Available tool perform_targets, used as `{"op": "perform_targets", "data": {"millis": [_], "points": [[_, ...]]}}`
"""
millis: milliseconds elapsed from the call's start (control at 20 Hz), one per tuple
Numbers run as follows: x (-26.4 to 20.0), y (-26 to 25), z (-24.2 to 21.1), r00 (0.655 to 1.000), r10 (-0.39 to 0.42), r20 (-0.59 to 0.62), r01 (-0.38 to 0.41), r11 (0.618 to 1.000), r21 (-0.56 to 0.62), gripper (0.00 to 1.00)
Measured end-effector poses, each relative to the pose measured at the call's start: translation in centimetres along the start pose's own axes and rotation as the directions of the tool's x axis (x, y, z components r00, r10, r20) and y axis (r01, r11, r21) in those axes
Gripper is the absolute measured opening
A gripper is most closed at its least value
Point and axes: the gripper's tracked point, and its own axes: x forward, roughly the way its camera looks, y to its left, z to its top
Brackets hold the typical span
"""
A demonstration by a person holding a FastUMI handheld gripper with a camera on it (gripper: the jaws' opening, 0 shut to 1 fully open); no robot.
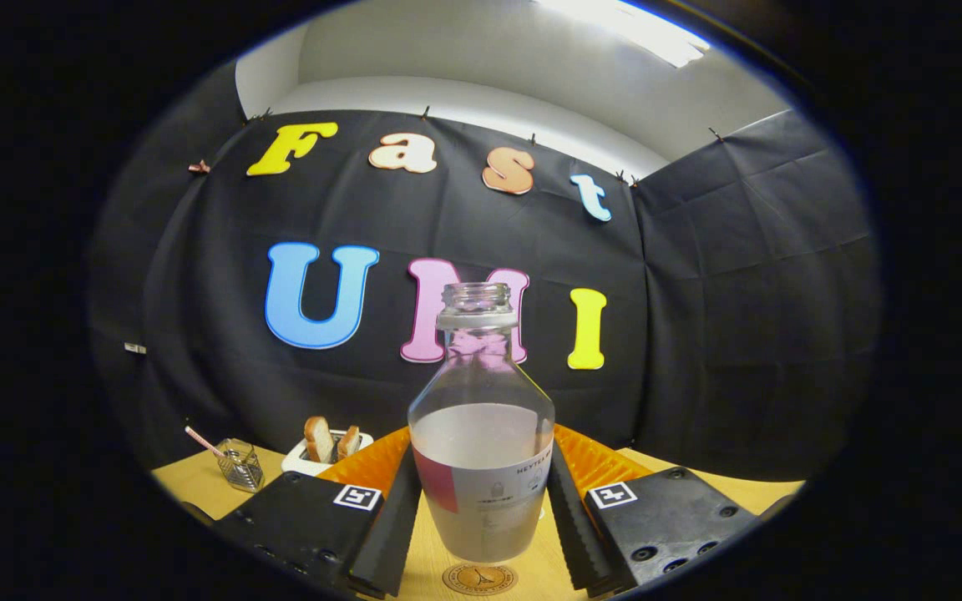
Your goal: Take the bottle from table, then pour the juice into the cup, finally place the bottle on the coaster
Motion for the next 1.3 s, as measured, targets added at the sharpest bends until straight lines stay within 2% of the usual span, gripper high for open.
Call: {"op": "perform_targets", "data": {"millis": [350, 600, 950, 1300], "points": [[1.9, 1.0, -7.9, 0.998, -0.027, -0.062, 0.023, 0.997, -0.072, 0.75], [2.8, 0.9, -12.8, 0.991, -0.038, -0.125, 0.032, 0.998, -0.047, 0.75], [3.6, 0.0, -16.4, 0.983, -0.051, -0.174, 0.046, 0.998, -0.033, 0.76], [3.8, -0.3, -17.6, 0.98, -0.058, -0.19, 0.059, 0.998, 0.002, 0.76]]}}
